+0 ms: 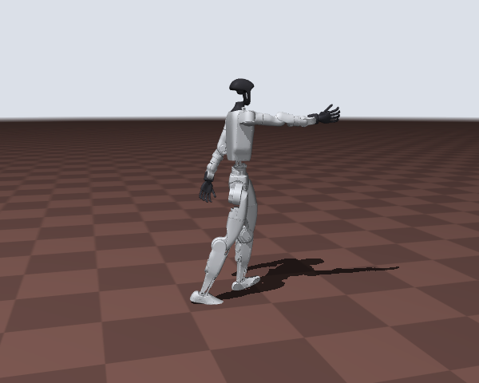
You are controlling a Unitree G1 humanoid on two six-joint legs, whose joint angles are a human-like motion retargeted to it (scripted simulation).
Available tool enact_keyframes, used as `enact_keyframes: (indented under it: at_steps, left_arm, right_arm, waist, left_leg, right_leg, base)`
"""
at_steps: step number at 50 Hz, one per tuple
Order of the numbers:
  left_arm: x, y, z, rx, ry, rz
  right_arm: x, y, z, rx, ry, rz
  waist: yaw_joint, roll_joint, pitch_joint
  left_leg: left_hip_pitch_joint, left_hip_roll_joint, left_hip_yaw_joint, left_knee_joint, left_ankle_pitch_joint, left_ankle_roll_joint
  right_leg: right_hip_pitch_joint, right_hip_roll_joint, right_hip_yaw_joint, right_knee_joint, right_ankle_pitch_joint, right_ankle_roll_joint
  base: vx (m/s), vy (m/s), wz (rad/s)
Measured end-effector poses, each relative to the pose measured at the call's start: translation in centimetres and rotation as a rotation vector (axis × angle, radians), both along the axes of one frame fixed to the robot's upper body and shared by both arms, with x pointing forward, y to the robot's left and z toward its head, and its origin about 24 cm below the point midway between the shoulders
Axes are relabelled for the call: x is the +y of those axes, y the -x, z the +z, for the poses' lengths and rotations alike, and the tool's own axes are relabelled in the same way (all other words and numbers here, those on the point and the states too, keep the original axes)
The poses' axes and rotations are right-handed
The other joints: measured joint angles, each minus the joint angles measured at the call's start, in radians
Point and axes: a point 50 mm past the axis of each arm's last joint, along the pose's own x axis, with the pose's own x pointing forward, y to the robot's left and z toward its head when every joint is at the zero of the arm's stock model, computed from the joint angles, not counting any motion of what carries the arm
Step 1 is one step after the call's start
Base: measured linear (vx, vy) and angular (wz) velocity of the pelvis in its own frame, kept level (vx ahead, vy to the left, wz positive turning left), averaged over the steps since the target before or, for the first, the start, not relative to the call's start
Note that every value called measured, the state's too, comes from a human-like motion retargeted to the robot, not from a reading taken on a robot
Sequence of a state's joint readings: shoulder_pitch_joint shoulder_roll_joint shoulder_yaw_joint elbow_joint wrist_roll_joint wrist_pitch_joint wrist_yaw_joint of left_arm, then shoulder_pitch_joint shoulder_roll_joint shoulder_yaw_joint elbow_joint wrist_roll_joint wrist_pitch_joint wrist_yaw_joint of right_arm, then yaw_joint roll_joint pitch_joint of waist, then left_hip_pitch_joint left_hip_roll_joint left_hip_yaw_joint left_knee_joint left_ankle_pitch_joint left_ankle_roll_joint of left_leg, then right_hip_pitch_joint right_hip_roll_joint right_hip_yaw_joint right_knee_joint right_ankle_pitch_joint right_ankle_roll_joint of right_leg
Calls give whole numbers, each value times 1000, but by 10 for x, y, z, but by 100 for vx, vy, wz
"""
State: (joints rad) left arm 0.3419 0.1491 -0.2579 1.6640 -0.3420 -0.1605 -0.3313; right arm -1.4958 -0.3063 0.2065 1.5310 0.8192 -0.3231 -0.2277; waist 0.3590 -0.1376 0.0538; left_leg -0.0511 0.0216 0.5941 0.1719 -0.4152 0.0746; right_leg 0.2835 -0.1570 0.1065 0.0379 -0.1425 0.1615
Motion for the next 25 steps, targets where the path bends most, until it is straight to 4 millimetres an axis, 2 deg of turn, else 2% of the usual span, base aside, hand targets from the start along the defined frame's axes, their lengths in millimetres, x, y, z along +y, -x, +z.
enact_keyframes:
  at_steps: [2,3,4,5,7,8,10,12,13,15,18,20,22,23,25]
  left_arm:
    - [5,-85,-20,-229,-116,19]
    - [5,-126,-24,-323,-118,-3]
    - [7,-171,-23,-416,-103,-66]
    - [8,-216,-17,-506,-86,-152]
    - [20,-322,18,-738,-153,-273]
    - [25,-375,48,-868,-208,-317]
    - [26,-467,131,-1137,-318,-394]
    - [20,-528,227,-1397,-411,-435]
    - [17,-547,275,-1521,-451,-432]
    - [16,-564,364,-1746,-529,-397]
    - [25,-559,459,-1951,-676,-404]
    - [32,-549,504,-2015,-783,-436]
    - [32,-540,534,-2052,-851,-456]
    - [31,-537,543,-2065,-866,-464]
    - [24,-536,550,-2083,-862,-487]
  right_arm:
    - [1,6,-85,204,26,0]
    - [0,18,-138,350,71,32]
    - [-1,38,-193,504,116,82]
    - [-3,67,-246,663,152,144]
    - [-21,149,-337,1010,168,218]
    - [-31,199,-373,1187,156,247]
    - [-42,308,-418,1517,97,312]
    - [-40,414,-434,1780,-7,387]
    - [-36,462,-433,1885,-71,421]
    - [-29,545,-418,2045,-207,463]
    - [-30,642,-375,2241,-389,426]
    - [-34,687,-342,2343,-488,335]
    - [-37,711,-320,2393,-551,238]
    - [-38,717,-314,2400,-571,206]
    - [-38,717,-314,2378,-589,190]
  waist:
    - [-74,93,15]
    - [-130,128,4]
    - [-181,146,-28]
    - [-228,155,-72]
    - [-306,161,-90]
    - [-342,167,-70]
    - [-406,181,-22]
    - [-453,197,5]
    - [-470,206,10]
    - [-501,222,10]
    - [-560,241,6]
    - [-600,243,1]
    - [-620,239,-7]
    - [-623,237,-15]
    - [-617,235,-33]
  left_leg:
    - [159,13,-31,-251,208,-64]
    - [175,36,-64,-257,239,-106]
    - [158,46,-95,-259,254,-130]
    - [125,51,-124,-259,261,-145]
    - [111,38,-185,-259,250,-170]
    - [129,35,-217,-259,240,-183]
    - [165,34,-279,-259,223,-188]
    - [184,38,-325,-259,211,-161]
    - [190,40,-340,-259,206,-142]
    - [201,40,-354,-259,198,-109]
    - [241,47,-357,-259,191,-96]
    - [265,49,-366,-259,191,-99]
    - [284,50,-382,-259,194,-105]
    - [290,50,-389,-259,194,-107]
    - [299,48,-399,-259,195,-109]
  right_leg:
    - [28,82,-19,116,10,-50]
    - [-11,115,-52,240,20,-83]
    - [-133,129,-87,454,21,-110]
    - [-295,134,-123,713,17,-133]
    - [-545,102,-180,1151,1,-161]
    - [-630,88,-200,1339,-35,-174]
    - [-779,70,-228,1664,-124,-189]
    - [-927,54,-247,1902,-186,-203]
    - [-1001,44,-252,1993,-208,-216]
    - [-1137,37,-251,2119,-248,-248]
    - [-1254,70,-247,2152,-298,-271]
    - [-1290,94,-243,2096,-313,-263]
    - [-1289,109,-240,1969,-311,-245]
    - [-1276,113,-240,1884,-306,-236]
    - [-1226,105,-248,1670,-297,-224]
  base:
    - [58,36,30]
    - [46,33,122]
    - [37,29,142]
    - [33,23,148]
    - [37,18,172]
    - [43,15,193]
    - [46,12,189]
    - [47,9,128]
    - [49,7,68]
    - [52,6,22]
    - [56,0,10]
    - [55,-5,30]
    - [53,-7,33]
    - [51,-7,25]
    - [49,-6,18]
